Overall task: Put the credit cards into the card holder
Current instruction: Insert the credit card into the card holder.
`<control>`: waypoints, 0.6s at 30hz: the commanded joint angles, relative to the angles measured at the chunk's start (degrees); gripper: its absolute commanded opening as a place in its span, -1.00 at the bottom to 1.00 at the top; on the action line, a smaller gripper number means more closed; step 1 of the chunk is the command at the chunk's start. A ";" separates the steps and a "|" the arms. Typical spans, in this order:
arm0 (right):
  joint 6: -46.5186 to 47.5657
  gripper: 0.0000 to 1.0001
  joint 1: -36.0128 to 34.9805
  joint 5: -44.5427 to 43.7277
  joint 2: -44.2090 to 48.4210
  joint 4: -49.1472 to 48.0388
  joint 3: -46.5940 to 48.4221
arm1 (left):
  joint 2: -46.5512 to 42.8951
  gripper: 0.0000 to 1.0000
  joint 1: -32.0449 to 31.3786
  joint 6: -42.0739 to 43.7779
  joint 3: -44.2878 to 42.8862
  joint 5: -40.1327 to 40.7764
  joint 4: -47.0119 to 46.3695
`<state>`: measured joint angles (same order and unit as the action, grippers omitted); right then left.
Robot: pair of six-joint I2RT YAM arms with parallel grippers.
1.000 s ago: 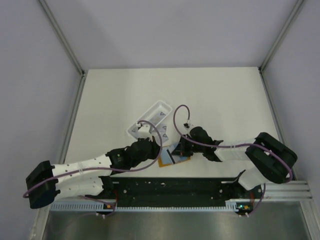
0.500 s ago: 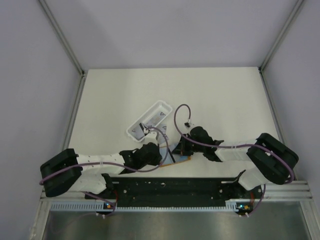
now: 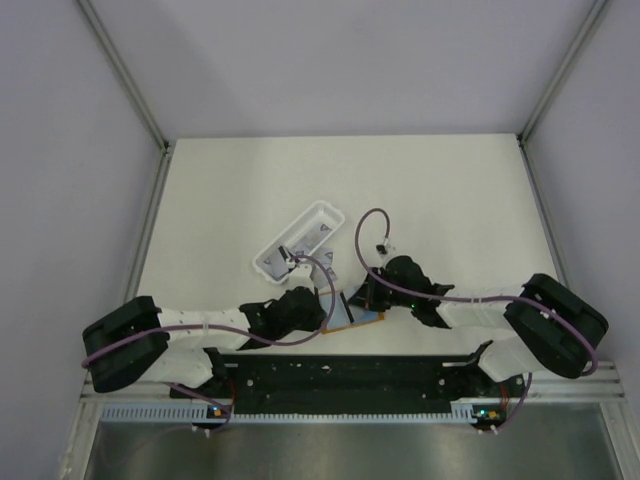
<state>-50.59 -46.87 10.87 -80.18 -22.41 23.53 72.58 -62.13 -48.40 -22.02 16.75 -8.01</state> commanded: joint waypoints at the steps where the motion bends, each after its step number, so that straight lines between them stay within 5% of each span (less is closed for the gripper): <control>1: 0.31 -1.00 -0.68 -2.87 0.82 -3.07 -1.11 | -0.50 -1.00 0.08 -0.73 1.72 -0.58 0.54; 18: -1.35 -1.00 -0.76 -5.16 -3.31 -9.93 -5.16 | -0.24 -1.00 0.17 -0.55 0.84 -0.41 1.15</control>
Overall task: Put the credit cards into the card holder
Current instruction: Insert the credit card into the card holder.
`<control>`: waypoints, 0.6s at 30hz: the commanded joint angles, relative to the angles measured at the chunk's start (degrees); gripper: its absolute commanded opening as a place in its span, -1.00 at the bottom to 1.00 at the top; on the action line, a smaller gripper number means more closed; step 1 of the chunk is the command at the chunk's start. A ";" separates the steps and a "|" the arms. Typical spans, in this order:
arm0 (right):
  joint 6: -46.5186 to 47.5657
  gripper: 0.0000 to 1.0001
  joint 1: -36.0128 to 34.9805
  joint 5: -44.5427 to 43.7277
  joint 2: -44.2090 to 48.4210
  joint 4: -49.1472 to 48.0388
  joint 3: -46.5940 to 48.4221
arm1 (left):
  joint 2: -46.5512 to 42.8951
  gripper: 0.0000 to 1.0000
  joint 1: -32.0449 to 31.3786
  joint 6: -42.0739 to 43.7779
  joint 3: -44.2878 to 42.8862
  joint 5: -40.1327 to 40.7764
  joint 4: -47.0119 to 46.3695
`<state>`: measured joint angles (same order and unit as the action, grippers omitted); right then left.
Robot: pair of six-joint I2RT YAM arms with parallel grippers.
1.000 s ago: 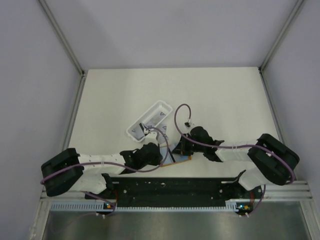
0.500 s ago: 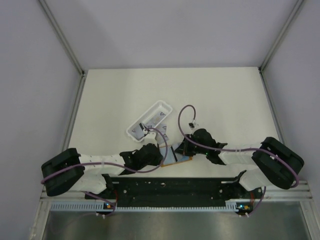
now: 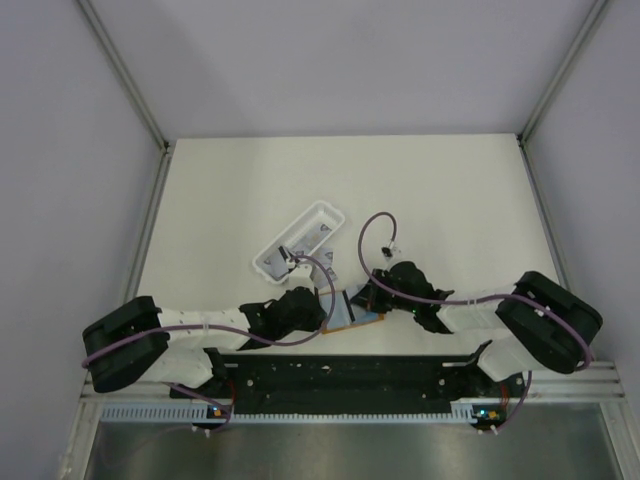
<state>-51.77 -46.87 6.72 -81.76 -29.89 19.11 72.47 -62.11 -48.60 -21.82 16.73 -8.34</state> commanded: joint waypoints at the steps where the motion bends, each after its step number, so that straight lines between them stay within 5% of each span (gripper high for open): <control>1: -0.52 -1.00 -0.85 -0.83 -2.18 -2.80 -0.66 | -0.22 -1.00 0.14 -0.36 0.64 -0.38 1.48; 18: -3.52 -1.00 -0.76 4.00 -5.43 -11.94 -3.55 | 0.04 -1.00 0.14 -0.18 0.20 -0.47 1.66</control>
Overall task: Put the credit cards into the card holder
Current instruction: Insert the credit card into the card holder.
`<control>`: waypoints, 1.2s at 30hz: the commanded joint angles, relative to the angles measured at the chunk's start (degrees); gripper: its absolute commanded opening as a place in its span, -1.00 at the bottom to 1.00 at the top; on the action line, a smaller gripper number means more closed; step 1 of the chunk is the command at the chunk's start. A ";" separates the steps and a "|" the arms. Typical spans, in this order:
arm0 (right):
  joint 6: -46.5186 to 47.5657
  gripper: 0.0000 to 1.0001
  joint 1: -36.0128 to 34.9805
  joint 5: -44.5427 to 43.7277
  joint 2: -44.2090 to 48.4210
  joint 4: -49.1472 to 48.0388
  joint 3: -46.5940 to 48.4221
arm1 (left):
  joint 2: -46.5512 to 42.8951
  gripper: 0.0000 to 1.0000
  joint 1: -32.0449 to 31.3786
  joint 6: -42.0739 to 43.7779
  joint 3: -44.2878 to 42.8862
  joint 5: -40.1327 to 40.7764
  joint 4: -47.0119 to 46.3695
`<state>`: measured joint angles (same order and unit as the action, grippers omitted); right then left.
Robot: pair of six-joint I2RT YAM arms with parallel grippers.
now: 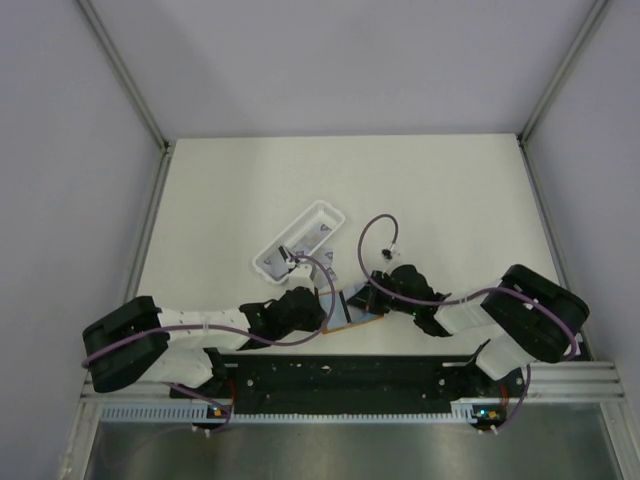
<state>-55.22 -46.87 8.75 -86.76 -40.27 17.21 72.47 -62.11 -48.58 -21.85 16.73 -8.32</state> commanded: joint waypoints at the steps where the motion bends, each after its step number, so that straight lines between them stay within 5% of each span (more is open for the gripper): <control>1: -0.32 -1.00 -0.76 2.40 -0.43 -2.43 -2.00 | 0.13 -1.00 0.14 -0.29 0.22 -0.47 1.64; 15: -4.37 -1.00 -0.76 4.53 -8.16 -17.38 -3.94 | 0.04 -1.00 0.14 -0.20 0.14 -0.47 1.81; 36: -4.54 -1.00 -1.64 -1.90 -9.83 -15.54 -2.97 | -1.01 -1.00 0.14 -0.20 0.66 -0.38 2.16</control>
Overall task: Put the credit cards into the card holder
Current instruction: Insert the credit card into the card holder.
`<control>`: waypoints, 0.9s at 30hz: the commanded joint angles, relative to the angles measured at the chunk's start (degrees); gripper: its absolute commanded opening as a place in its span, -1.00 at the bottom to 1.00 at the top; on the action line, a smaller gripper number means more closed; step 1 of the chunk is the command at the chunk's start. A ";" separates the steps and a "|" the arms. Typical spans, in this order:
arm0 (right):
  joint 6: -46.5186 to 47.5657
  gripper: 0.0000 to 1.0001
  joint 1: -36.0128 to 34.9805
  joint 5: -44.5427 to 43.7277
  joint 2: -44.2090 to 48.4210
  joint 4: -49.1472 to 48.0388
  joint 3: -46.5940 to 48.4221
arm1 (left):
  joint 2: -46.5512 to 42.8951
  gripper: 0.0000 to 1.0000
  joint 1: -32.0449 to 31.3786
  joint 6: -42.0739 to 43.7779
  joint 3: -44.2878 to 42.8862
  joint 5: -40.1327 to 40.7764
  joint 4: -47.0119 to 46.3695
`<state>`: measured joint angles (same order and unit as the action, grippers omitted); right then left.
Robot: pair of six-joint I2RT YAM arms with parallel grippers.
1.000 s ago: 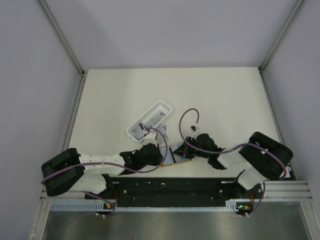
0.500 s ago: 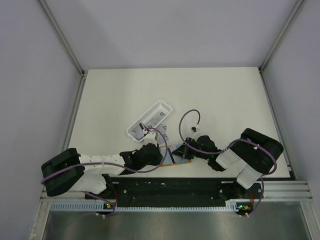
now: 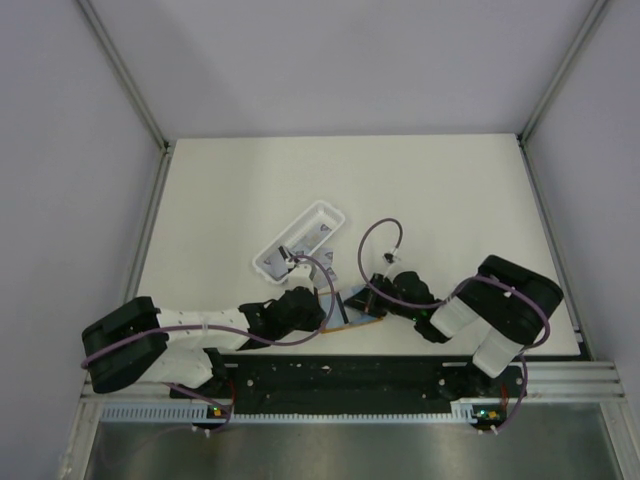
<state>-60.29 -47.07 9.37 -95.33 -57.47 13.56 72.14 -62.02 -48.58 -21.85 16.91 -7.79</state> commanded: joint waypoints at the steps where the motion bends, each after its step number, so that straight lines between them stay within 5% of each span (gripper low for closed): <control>1: 0.44 -1.00 -2.06 -2.51 -1.35 1.84 0.85 | -0.68 -1.00 0.06 -0.20 0.66 -0.56 1.64; 13: -2.55 -1.00 -7.16 -1.63 -2.93 3.94 3.48 | -0.86 -1.00 0.06 -0.38 0.93 -0.82 1.29; 19: -1.24 -0.35 -8.30 -5.14 2.24 12.36 4.72 | -1.47 -1.00 0.06 -0.38 1.02 -0.65 1.46; 27: 4.30 -0.29 -10.32 -10.58 10.95 30.83 9.99 | -1.65 -1.00 0.06 -0.47 1.37 -0.73 1.20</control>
<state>-60.03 -56.18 2.61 -87.99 -37.71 20.32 71.35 -62.02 -48.75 -21.80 16.08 -7.25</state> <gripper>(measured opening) 0.353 0.012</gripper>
